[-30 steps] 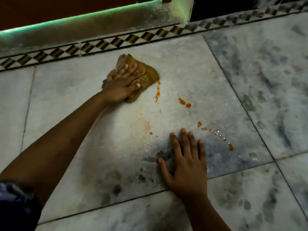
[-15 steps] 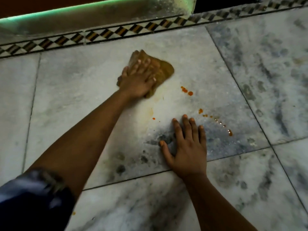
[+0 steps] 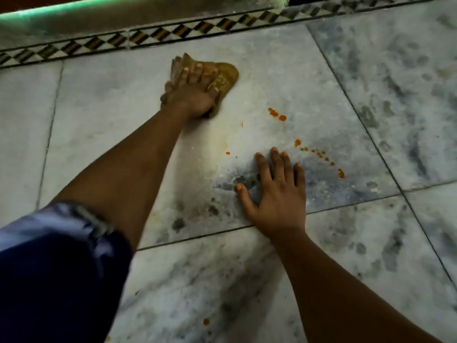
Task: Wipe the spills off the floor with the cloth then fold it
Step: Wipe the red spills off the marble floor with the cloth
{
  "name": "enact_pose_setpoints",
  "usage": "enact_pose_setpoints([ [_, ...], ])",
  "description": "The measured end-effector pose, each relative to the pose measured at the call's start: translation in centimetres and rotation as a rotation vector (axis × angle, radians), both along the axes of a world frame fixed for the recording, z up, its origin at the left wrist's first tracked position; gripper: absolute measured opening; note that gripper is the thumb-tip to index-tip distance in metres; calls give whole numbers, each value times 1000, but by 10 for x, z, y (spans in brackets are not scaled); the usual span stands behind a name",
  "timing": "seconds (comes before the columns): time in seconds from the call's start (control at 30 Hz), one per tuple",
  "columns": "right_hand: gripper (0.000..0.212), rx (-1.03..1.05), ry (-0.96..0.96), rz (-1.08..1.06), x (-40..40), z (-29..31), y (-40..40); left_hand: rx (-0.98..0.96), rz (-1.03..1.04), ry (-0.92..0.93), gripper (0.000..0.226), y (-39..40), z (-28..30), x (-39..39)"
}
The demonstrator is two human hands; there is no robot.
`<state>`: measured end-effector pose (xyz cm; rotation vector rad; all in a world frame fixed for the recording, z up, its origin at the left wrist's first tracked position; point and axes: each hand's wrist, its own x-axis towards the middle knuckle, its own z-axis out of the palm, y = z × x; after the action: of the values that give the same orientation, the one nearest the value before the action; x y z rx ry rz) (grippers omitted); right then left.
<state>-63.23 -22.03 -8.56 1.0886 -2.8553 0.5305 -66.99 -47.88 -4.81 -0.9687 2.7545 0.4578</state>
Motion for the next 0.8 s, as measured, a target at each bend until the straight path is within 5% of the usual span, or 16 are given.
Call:
enact_pose_setpoints([
  [0.27,72,7,-20,14,-1,-1,1,-47,-262,10,51,81,-5,74],
  [0.5,73,9,-4,21,-1,-3,2,-6,-23,-92,53,26,4,47],
  [0.8,78,50,4,30,-5,-2,2,-69,-173,-50,52,100,-2,139],
])
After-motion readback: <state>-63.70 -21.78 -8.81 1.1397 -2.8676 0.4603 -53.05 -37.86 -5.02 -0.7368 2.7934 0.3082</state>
